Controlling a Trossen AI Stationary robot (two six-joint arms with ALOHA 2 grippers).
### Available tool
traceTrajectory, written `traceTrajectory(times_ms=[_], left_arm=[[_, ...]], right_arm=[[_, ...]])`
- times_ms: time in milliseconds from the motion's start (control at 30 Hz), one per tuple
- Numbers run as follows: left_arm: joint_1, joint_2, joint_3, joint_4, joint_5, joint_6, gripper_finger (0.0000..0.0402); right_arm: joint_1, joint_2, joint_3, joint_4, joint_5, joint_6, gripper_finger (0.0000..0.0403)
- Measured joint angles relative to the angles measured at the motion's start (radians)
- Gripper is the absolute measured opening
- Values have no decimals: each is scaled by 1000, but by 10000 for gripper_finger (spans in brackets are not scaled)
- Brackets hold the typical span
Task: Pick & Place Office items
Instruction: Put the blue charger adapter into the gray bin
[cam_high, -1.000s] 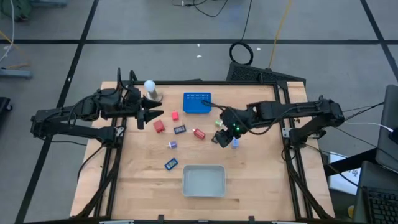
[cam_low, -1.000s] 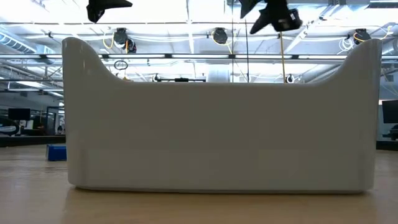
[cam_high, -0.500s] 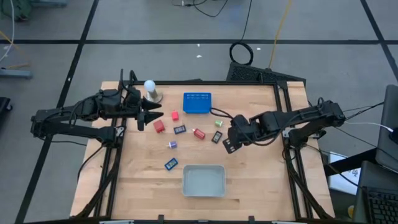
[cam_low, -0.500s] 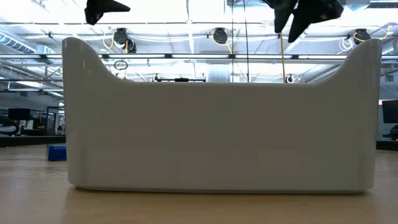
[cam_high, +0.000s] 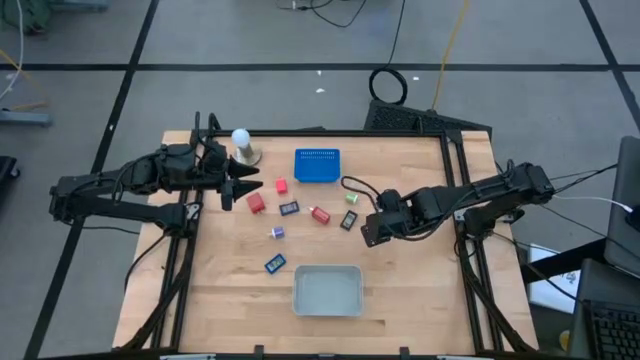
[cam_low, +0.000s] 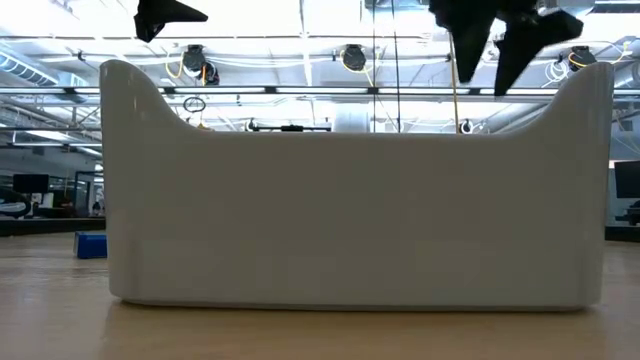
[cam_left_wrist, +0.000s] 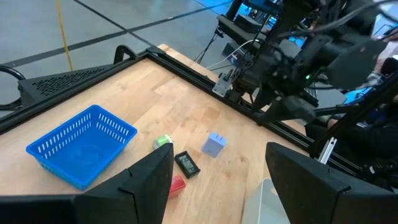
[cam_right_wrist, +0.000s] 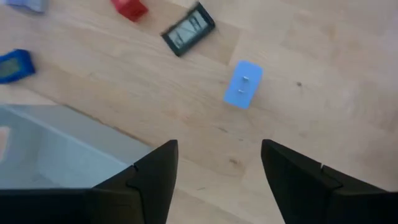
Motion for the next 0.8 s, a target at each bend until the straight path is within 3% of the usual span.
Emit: traceTrajectory(times_ms=[267, 800], left_arm=[[0, 0, 0, 10, -9, 38, 255], [0, 0, 0, 33, -14, 55, 255]], right_arm=[[-6, -1, -120, 124, 0, 86, 226], [-47, -1, -276, 283, 25, 42, 226]])
